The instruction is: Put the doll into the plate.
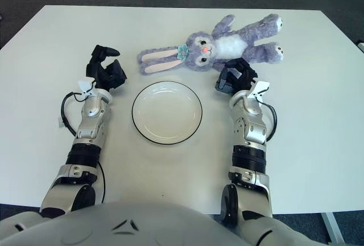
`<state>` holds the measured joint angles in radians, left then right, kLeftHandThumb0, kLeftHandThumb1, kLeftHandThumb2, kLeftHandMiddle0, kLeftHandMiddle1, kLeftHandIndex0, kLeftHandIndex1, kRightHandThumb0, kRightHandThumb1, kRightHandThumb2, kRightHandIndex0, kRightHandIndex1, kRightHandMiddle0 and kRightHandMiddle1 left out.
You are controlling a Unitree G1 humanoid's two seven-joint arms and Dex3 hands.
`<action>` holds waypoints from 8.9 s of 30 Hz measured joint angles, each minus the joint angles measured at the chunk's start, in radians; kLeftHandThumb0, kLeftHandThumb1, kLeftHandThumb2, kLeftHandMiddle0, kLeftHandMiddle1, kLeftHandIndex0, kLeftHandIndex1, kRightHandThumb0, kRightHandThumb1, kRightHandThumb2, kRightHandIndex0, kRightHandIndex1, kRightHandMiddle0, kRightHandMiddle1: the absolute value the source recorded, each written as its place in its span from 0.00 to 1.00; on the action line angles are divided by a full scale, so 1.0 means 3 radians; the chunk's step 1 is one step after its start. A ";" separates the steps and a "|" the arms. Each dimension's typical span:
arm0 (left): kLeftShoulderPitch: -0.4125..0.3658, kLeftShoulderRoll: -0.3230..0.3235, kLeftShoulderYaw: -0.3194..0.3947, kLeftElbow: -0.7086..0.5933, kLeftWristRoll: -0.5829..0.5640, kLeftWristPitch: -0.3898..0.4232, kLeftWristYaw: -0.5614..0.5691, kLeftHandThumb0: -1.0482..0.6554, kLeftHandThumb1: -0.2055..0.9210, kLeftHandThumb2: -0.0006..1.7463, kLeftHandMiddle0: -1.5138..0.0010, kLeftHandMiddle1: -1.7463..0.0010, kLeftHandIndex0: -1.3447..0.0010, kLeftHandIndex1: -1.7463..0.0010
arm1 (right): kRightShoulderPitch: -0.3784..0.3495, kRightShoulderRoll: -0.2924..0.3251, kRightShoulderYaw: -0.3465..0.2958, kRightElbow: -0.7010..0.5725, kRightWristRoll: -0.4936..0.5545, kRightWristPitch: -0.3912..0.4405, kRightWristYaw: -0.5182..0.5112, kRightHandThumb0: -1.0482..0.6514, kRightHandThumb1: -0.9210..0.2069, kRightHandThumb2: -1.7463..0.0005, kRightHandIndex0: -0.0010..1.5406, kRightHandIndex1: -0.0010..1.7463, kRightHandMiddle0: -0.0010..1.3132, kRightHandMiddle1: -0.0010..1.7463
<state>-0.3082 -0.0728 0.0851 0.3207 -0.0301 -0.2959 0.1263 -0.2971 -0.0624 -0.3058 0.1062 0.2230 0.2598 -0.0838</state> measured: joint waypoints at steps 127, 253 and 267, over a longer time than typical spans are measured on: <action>-0.0003 0.0020 -0.0031 0.0056 -0.0006 -0.0007 -0.0163 0.37 0.62 0.63 0.32 0.00 0.65 0.00 | 0.0213 -0.1494 0.1061 -0.0381 -0.3162 -0.0865 -0.0532 0.40 0.33 0.51 0.15 0.76 0.03 0.83; -0.0130 -0.0014 -0.0068 0.0459 -0.0072 -0.0371 -0.0365 0.37 0.64 0.61 0.29 0.00 0.66 0.00 | -0.0985 -0.2629 0.1902 0.0161 -0.4371 -0.1148 0.1295 0.14 0.32 0.61 0.00 0.00 0.00 0.16; -0.0135 -0.0013 -0.0064 0.0474 -0.0060 -0.0423 -0.0362 0.37 0.65 0.60 0.30 0.00 0.66 0.00 | -0.1143 -0.2561 0.2045 0.0510 -0.4499 -0.0974 0.1235 0.08 0.15 0.73 0.00 0.00 0.00 0.08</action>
<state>-0.3487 -0.0766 0.0661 0.4629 -0.0480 -0.4229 0.0176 -0.6399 -0.8307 0.3077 0.2593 -1.1269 -0.0324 0.2868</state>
